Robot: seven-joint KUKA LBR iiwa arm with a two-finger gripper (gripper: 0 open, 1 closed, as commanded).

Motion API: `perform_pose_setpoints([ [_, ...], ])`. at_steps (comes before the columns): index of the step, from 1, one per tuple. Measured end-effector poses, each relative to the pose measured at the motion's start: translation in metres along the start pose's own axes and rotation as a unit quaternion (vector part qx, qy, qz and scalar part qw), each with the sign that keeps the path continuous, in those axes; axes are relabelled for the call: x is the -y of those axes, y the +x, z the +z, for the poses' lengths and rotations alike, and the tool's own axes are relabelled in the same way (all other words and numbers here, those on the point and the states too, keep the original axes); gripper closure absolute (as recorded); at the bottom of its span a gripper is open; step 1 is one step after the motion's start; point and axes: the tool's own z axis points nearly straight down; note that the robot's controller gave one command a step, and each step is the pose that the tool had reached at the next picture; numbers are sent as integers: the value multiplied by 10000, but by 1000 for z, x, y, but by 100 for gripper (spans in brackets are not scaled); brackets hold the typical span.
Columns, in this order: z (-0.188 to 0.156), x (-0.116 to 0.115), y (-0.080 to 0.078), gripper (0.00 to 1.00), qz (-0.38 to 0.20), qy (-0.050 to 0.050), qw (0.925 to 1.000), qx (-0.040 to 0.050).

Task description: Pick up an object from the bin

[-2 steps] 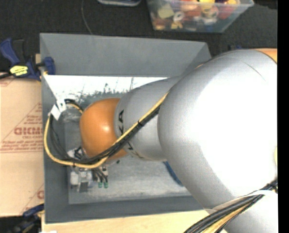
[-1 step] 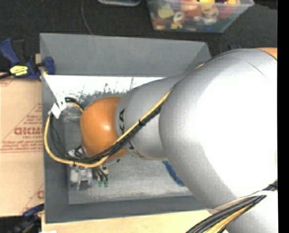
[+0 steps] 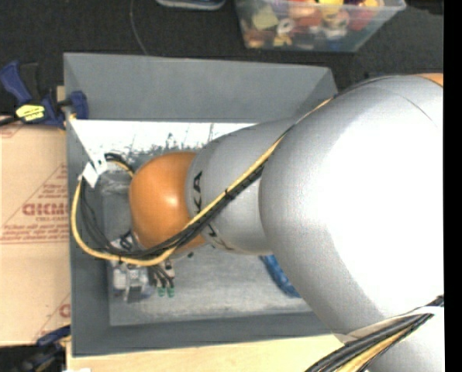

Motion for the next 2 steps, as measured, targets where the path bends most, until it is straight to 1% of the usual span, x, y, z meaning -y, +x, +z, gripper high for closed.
perform_pose_setpoints([
  [1,-6,0,-1,100,9,-6,10000,8],
  [2,-22,0,0,100,17,-4,10000,-5],
])
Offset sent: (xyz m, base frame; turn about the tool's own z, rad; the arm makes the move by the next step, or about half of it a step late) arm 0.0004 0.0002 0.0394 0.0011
